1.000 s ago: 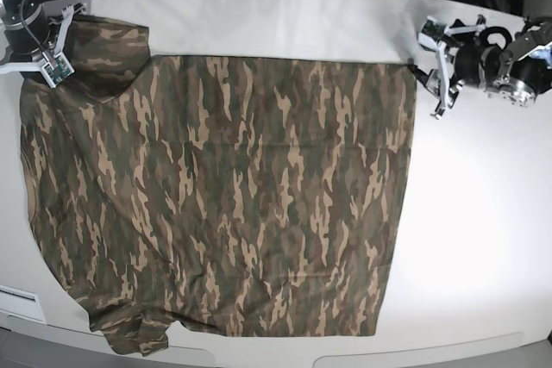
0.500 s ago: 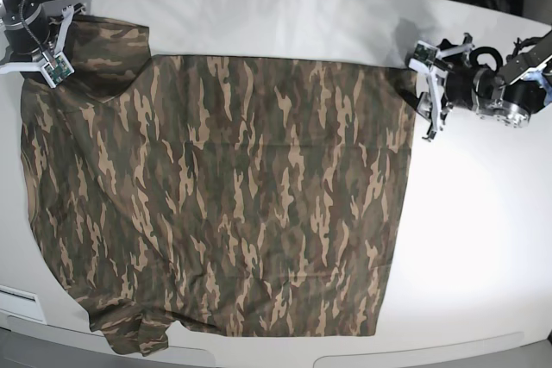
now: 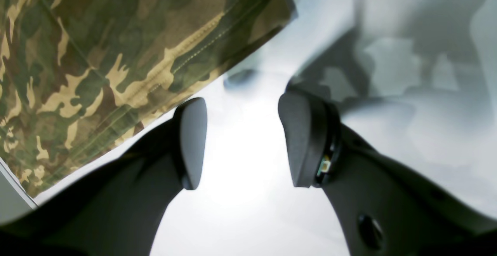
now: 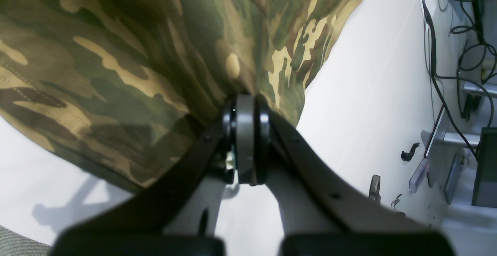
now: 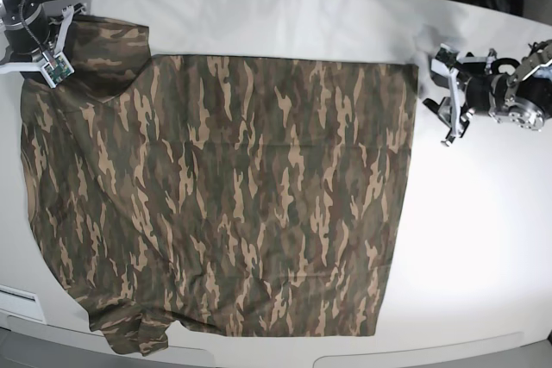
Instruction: Fold the T-shirt properly
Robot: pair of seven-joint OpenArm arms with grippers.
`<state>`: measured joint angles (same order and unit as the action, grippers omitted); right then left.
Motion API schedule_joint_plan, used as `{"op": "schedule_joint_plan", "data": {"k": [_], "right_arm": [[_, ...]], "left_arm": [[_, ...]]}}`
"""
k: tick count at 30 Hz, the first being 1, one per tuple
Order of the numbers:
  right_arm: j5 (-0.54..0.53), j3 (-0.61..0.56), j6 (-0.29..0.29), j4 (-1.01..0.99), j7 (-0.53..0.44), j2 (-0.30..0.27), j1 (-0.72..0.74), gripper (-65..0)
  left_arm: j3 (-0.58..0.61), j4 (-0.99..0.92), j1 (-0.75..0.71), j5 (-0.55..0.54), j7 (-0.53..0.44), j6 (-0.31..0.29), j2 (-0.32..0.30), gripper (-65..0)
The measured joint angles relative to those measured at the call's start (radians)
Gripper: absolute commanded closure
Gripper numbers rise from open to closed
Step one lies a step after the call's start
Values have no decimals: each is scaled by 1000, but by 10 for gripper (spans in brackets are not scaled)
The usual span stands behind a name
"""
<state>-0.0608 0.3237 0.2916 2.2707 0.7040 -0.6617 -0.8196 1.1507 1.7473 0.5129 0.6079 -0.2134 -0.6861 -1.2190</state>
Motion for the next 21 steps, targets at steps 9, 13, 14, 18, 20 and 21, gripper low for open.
{"op": "schedule_joint_plan", "data": {"k": [9,13,14,18,20,21], "right_arm": [[0,0,0,0,0,11,0,0],[0,0,0,0,0,26,0,0],[0,0,0,0,0,27,0,0],[0,0,-2,0,0,27,0,0],[0,0,0,0,0,27,0,0],[0,0,0,0,0,27,0,0]], "left_arm": [[-6,-2,8,2,3,1,93,-338],[-6,-2,8,2,3,4,102,-229],[-5,-2,5,3,3,4,103,-158],[-4,-3,0,2,7,5,106,0],[-4,1,0,3,9,5,106,0],[-3,9,0,3,19,5,105,0]]}}
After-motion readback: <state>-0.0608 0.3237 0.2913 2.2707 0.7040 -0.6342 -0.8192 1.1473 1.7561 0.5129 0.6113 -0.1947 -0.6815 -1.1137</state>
